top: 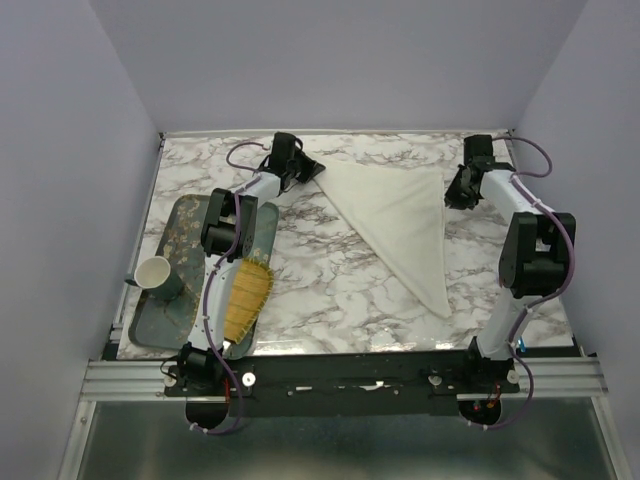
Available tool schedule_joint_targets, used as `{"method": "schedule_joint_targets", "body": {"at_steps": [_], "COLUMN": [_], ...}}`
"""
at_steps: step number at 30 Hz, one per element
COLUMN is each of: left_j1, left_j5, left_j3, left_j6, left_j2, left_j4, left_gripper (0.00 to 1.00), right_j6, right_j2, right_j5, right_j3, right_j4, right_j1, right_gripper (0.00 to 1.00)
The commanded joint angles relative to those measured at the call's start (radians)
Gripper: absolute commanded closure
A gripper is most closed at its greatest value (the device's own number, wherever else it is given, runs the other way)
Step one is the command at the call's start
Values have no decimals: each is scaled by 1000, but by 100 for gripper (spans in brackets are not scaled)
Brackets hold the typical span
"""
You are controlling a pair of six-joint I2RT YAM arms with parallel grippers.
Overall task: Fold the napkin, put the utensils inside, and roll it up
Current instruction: Fold the napkin
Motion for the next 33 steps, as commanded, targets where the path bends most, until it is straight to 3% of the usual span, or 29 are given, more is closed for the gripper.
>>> {"method": "schedule_joint_targets", "body": {"at_steps": [1, 6, 10, 16, 23, 30, 33], "left_j1": [3, 0, -1, -1, -30, -106, -122], "left_j5": [-30, -25, -22, -42, -22, -10, 9], "left_j3": [-48, -79, -80, -86, -25, 12, 18], "left_j6": [-7, -15, 0, 80, 170, 244, 232], "left_j2": [-23, -35, -34, -55, -87, -143, -127], "left_j4": [-2, 15, 28, -2, -45, -88, -88], "left_gripper": [100, 100, 100, 100, 99, 78, 76], "right_j6": [52, 89, 69, 74, -17, -5, 5], "right_j2": [1, 7, -45, -126, -204, -232, -202], "right_j5": [-207, -209, -108, -111, -137, -261, -306], "right_j3": [-40, -127, -239, -371, -321, -347, -370], "right_j4": [-1, 2, 18, 21, -4, -8, 24], "right_j1": [51, 48, 45, -52, -49, -12, -12], "right_gripper": [80, 80, 81, 81, 80, 78, 77]}}
